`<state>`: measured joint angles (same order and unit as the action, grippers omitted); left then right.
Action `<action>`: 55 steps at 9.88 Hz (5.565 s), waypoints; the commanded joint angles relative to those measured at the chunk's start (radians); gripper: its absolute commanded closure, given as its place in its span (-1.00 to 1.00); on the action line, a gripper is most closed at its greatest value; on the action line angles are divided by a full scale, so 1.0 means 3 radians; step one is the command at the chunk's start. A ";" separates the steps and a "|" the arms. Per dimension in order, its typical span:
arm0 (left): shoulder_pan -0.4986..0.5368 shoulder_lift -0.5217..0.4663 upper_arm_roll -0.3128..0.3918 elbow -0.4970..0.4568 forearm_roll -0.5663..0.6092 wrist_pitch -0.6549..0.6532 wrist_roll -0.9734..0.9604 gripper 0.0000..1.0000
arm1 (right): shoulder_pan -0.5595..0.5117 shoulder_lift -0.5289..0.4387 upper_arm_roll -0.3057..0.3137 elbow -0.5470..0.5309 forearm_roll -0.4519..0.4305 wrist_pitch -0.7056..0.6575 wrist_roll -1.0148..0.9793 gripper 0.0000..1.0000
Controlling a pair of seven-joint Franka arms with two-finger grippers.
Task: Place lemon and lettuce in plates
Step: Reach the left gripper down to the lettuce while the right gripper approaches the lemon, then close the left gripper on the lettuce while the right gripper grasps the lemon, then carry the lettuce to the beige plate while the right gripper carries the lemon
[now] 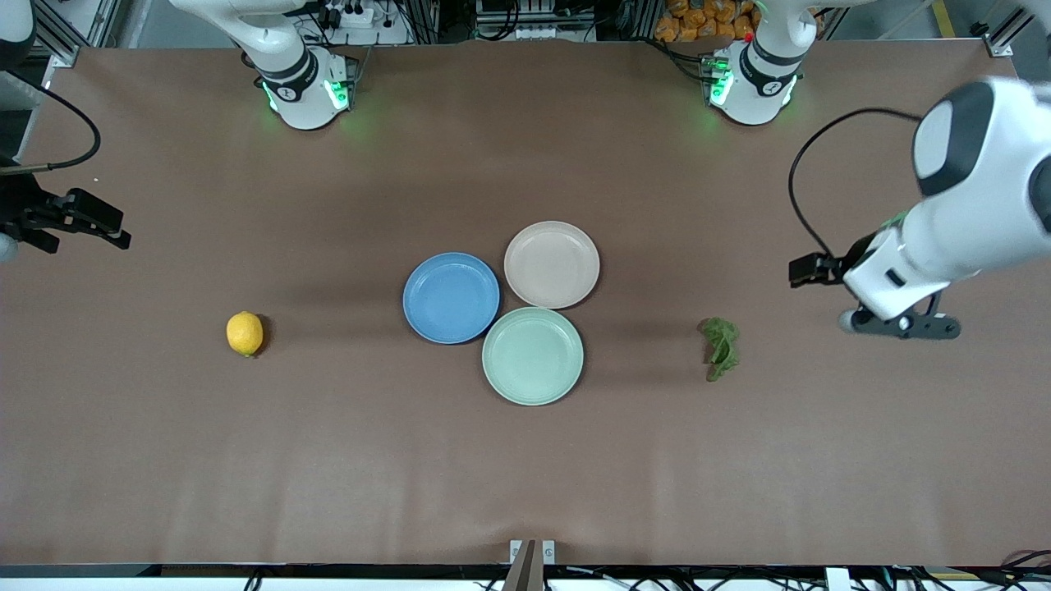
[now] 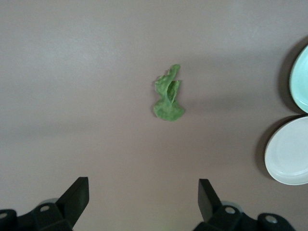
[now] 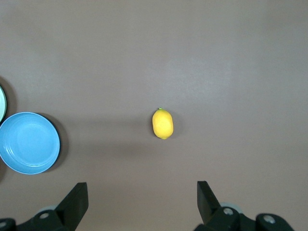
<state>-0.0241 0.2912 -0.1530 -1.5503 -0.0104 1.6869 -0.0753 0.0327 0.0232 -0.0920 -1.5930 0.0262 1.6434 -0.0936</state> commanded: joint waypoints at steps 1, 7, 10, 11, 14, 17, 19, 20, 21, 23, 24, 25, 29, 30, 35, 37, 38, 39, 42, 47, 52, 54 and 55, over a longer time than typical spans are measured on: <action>0.0004 0.0138 0.0009 0.0034 0.0009 0.0098 0.0006 -1.00 | -0.0098 -0.0026 0.0000 -0.0018 0.0020 -0.0139 0.0005 -1.00; 0.0080 0.0578 0.0009 0.0029 0.0035 0.0425 -0.0127 -1.00 | -0.0155 0.0244 0.0000 -0.0049 0.0020 -0.0283 0.0005 -1.00; 0.0004 0.0828 0.0004 0.0029 0.0019 0.0869 -0.0244 -1.00 | -0.0150 0.0413 0.0000 -0.0049 0.0020 -0.0202 0.0005 -1.00; -0.0002 0.0930 -0.0006 0.0024 0.0014 0.1028 -0.0285 -1.00 | -0.0150 0.0459 0.0005 -0.0069 0.0020 -0.0176 0.0005 -1.00; -0.0098 0.1028 -0.0017 -0.0150 -0.0001 0.1514 -0.0387 -1.00 | -0.0135 0.0577 0.0005 -0.0079 0.0020 -0.0084 0.0005 -1.00; -0.0186 0.1268 -0.0012 -0.0252 0.0019 0.1715 -0.0556 -1.00 | -0.0135 0.0634 0.0005 -0.0329 0.0020 0.0232 0.0000 -1.00; -0.0160 0.1274 -0.0006 -0.0370 0.0035 0.1720 -0.0552 -1.00 | -0.0140 0.0613 0.0015 -0.0600 0.0020 0.0559 0.0000 -1.00; -0.0165 0.1304 -0.0001 -0.0370 0.0040 0.1720 -0.0547 -1.00 | -0.0145 0.0603 0.0015 -0.0723 0.0025 0.0712 0.0000 -1.00; -0.0170 0.1325 0.0004 -0.0375 0.0035 0.1720 -0.0552 -1.00 | -0.0150 0.0577 0.0020 -0.0916 0.0025 0.0967 0.0000 -1.00; -0.0181 0.1341 0.0004 -0.0390 0.0035 0.1715 -0.0567 -1.00 | -0.0150 0.0572 0.0025 -0.1259 0.0025 0.1417 0.0000 -1.00; -0.0181 0.1341 0.0004 -0.0406 0.0035 0.1715 -0.0567 -1.00 | -0.0150 0.0572 0.0025 -0.1423 0.0030 0.1622 0.0000 -1.00; -0.0176 0.1341 0.0004 -0.0421 0.0035 0.1705 -0.0567 -1.00 | -0.0150 0.0577 0.0036 -0.1586 0.0030 0.1827 0.0000 -1.00; -0.0155 0.1305 -0.0001 -0.0406 0.0040 0.1699 -0.0516 0.98 | -0.0160 0.0715 0.0046 -0.1904 0.0041 0.2436 0.0000 -1.00; -0.0160 0.1305 -0.0001 -0.0401 0.0040 0.1699 -0.0516 1.00 | -0.0150 0.0791 0.0046 -0.1925 0.0046 0.2538 0.0000 -1.00; -0.0165 0.1239 -0.0001 -0.0401 0.0040 0.1694 -0.0511 1.00 | -0.0150 0.1124 0.0046 -0.1925 0.0051 0.3004 0.0000 -1.00; -0.0175 0.1121 0.0004 -0.0401 0.0040 0.1694 -0.0531 1.00 | -0.0145 0.1180 0.0046 -0.1915 0.0061 0.3056 0.0010 -1.00; -0.0175 0.1030 -0.0001 -0.0401 0.0040 0.1689 -0.0536 1.00 | -0.0145 0.1226 0.0046 -0.1910 0.0061 0.3127 0.0010 -1.00; -0.0175 0.0938 -0.0011 -0.0401 0.0040 0.1669 -0.0536 1.00 | -0.0140 0.1297 0.0046 -0.1910 0.0061 0.3234 0.0010 -1.00; -0.0170 0.0733 -0.0037 -0.0401 0.0040 0.1455 -0.0536 1.00 | -0.0140 0.1467 0.0046 -0.1900 0.0061 0.3439 0.0026 -1.00; -0.0257 0.0620 -0.0180 -0.0416 0.0040 0.1295 -0.0771 1.00 | -0.0119 0.1636 0.0046 -0.1849 0.0107 0.3572 0.0051 -1.00; -0.0477 0.0589 -0.0185 -0.0426 0.0035 0.1295 -0.1154 1.00 | -0.0089 0.1646 0.0046 -0.1823 0.0122 0.3542 0.0051 -0.52; -0.0579 0.0604 -0.0185 -0.0431 0.0040 0.1295 -0.1267 1.00 | -0.0068 0.1646 0.0046 -0.1793 0.0122 0.3511 0.0056 -0.24; -0.0630 0.0614 -0.0185 -0.0431 0.0040 0.1295 -0.1338 1.00 | -0.0058 0.1641 0.0046 -0.1777 0.0122 0.3465 0.0051 -0.11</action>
<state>-0.1922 0.4970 -0.2112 -1.6579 -0.0104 2.0824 -0.4328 0.0073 0.5038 -0.0802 -2.1440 0.0477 2.6995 -0.0843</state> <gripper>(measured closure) 0.969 0.383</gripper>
